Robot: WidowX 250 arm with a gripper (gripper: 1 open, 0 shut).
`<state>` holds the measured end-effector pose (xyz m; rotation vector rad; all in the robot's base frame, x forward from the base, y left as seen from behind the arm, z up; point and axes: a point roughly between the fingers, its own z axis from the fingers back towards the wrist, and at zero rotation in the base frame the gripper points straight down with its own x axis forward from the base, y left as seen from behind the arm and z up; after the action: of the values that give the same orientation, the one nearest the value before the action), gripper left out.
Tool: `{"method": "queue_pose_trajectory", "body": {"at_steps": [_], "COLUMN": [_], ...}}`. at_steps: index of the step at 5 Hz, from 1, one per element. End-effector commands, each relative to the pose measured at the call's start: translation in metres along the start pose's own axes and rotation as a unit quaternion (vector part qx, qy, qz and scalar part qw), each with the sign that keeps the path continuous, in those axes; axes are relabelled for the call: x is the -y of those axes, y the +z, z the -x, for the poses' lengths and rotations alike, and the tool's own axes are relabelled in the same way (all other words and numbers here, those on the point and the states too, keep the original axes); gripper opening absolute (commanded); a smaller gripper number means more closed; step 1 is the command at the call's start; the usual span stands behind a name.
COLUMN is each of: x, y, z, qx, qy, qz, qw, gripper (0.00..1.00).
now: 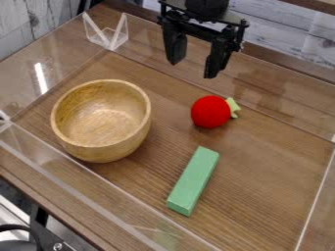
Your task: Put the green stick in the brown bowl
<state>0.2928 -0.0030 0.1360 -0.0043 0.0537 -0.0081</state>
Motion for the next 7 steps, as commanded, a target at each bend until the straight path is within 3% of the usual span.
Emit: {"method": "queue_pose_trajectory", "body": {"at_steps": [1,2,3,4,6,7], "x": [0.008,0.025,0.052,0.07,0.051,0.048], "y": [-0.014,-0.035,-0.058,-0.083,-0.106,-0.117], "z": [0.011,0.036,0.058,0.067,0.046,0.046], "qx": [-0.017,-0.03,-0.03,-0.021,-0.007,-0.001], "qy": [0.004,0.013,0.036,0.065,0.035,0.08], "qz": [0.003,0.007,0.011,0.008,-0.008,-0.01], "qw": [0.9999,0.9994,0.9988,0.9976,0.9993,0.9967], "gripper": [1.0,1.0,1.0,1.0,1.0,1.0]}}
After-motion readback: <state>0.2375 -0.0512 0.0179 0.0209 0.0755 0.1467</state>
